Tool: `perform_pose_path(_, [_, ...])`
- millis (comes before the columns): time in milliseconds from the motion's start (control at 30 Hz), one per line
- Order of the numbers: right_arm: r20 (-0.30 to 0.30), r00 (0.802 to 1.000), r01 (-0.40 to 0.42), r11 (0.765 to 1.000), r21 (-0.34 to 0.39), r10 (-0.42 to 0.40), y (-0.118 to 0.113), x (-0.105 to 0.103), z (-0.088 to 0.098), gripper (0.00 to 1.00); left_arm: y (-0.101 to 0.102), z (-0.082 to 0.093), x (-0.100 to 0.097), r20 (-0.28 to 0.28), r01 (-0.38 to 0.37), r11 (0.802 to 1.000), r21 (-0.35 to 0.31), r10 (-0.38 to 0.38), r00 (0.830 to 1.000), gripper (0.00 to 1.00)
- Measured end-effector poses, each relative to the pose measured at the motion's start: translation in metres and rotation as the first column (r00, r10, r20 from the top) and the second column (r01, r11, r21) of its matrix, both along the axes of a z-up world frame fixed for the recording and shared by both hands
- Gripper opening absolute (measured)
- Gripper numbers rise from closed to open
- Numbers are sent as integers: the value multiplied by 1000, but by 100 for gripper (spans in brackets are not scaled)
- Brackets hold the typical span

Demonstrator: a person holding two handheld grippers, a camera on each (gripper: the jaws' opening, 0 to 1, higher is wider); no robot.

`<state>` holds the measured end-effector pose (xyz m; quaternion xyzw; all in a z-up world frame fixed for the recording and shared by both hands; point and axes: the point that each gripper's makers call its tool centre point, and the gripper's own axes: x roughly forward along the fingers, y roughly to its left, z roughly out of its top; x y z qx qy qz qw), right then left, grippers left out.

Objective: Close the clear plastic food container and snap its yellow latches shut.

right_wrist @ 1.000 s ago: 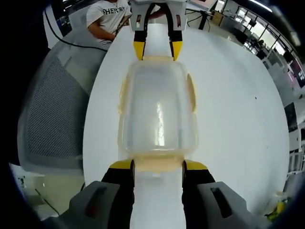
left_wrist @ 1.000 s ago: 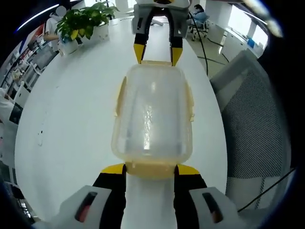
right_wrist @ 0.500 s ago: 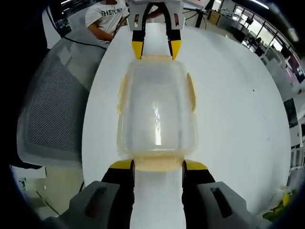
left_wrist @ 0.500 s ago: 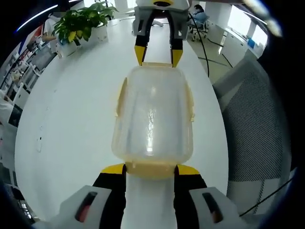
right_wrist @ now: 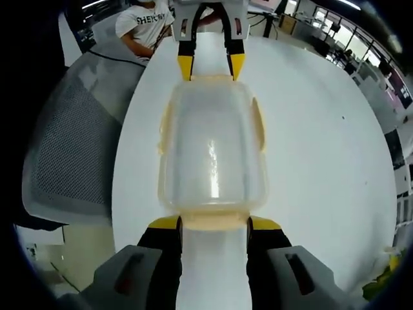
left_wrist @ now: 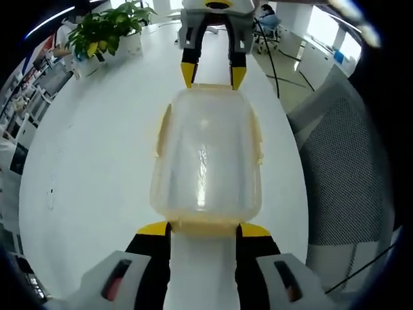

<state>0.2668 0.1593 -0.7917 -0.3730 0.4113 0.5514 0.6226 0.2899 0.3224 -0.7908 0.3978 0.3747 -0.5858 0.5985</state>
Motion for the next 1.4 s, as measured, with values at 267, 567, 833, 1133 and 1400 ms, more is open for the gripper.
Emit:
perform_pose_path(267, [-3,1000,-9,999,34,9,2,0,-3,36,0,-1,-3,-1,6,1000,-1,-6,1000,34])
perform_pose_path(567, [-4,999,-47,997,54,47,1,-1,-2,38,2,-1,-3,1,6,1000,16,-6,1000,35])
perform_pose_path(833, [-38,995,91,991,101,-88,-9,2,1,41,16,-6,-3,-12,-49,997,53,50,999,40])
perform_pose_path(1133, [-207,906,418,860,293,-370,-18,-12,17,40,24,8,-15,-194,-425,899,-103,401,895,39])
perform_pose_path(1400, [-332,728,685,631,364,-600,-13,-7,21,37,15,16,-9,-489,-812,557,-173,668,562,38])
